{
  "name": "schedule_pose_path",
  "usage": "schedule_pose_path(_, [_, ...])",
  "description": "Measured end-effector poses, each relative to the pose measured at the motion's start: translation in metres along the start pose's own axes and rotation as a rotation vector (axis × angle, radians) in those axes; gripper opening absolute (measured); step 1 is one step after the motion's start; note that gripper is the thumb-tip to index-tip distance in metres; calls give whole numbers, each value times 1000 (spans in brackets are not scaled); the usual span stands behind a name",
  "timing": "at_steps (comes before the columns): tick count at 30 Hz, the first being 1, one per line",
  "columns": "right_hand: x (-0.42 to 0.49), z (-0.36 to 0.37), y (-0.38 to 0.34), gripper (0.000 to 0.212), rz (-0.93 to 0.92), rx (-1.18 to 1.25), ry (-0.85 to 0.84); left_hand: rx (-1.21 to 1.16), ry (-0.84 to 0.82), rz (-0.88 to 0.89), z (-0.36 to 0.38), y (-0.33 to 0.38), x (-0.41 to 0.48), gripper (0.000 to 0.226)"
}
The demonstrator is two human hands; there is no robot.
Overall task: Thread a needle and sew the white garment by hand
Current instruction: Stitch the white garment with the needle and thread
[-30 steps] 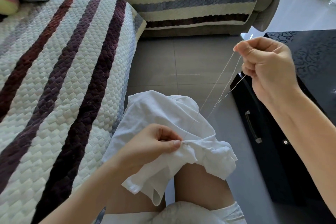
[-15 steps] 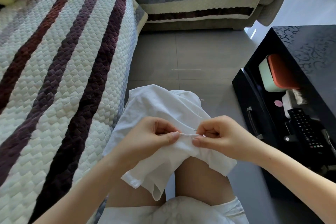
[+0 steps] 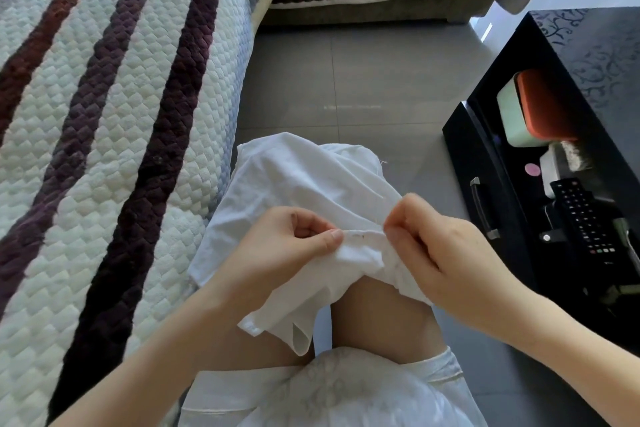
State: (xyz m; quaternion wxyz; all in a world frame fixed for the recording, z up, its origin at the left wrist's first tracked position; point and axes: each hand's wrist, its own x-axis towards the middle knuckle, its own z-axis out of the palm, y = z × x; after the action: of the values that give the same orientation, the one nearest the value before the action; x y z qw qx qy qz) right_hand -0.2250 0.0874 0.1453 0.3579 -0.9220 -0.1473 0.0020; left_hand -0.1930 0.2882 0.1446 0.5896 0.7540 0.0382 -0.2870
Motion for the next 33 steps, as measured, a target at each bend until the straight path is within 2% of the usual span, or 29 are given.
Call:
schedule_pose_path(3, [-3, 8, -2, 16, -75, -78, 42, -19, 16, 7, 1, 0, 1, 10])
schedule_pose_path(8, [-2, 12, -1, 19, -68, -78, 79, -37, 18, 10, 1, 1, -1, 10])
schedule_pose_path(13, [0, 12, -4, 11, -63, -83, 89, -43, 16, 4, 1, 3, -1, 11])
schedule_pose_path(21, [2, 14, -3, 21, -74, -117, 84, -35, 1, 9, 1, 4, -3, 11])
schedule_pose_path(29, [7, 22, -9, 26, -114, -205, 69, 145, 20, 160, 11, 8, -7, 11])
schedule_pose_path(33, [6, 18, -6, 15, -48, -122, 61, 99, 21, 145, 5, 7, -5, 11])
